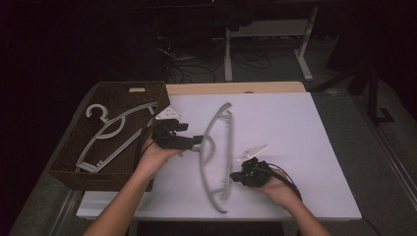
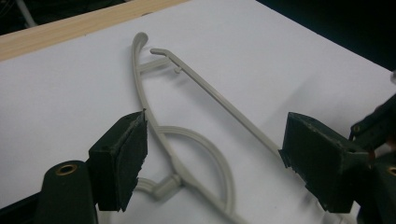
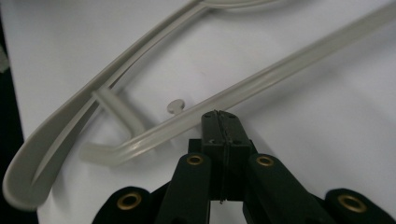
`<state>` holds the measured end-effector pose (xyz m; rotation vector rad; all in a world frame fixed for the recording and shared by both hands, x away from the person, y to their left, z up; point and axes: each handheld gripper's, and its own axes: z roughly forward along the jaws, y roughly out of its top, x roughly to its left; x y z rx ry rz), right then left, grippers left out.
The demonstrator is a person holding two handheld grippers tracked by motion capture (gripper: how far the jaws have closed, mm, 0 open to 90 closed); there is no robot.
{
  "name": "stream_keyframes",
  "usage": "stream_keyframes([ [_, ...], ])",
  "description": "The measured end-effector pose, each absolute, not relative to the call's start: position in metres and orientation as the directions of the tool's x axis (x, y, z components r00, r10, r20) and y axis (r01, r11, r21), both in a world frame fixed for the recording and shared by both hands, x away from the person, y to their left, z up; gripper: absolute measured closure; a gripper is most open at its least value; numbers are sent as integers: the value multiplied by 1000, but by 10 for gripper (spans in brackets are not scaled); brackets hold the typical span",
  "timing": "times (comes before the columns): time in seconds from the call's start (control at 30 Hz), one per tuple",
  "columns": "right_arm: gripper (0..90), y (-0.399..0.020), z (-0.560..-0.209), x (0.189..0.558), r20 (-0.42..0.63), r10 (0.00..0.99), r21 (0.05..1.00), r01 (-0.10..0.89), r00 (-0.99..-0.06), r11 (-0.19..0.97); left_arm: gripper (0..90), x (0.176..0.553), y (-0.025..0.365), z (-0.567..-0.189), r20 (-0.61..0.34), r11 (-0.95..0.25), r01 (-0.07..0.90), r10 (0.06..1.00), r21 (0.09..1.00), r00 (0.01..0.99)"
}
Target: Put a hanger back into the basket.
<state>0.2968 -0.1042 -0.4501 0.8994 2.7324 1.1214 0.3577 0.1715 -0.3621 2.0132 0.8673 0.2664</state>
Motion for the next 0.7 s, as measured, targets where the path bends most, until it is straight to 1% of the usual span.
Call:
stream_keyframes([
  [0.17, 890, -74, -449, 298, 154, 466, 667, 439, -872, 602, 225, 359, 174, -366, -148, -338, 485, 678, 807, 720],
  [0.23, 891, -72, -445, 305, 151, 472, 673, 440, -868, 594, 225, 358, 174, -368, -148, -341, 486, 678, 805, 720],
  [0.5, 891, -80, -425, 353, 102, 576, 731, 454, -811, 510, 223, 348, 175, -381, -158, -339, 498, 679, 798, 717],
  [0.7, 891, -81, -419, 395, 66, 665, 755, 472, -744, 454, 211, 335, 169, -396, -163, -345, 501, 673, 793, 721],
])
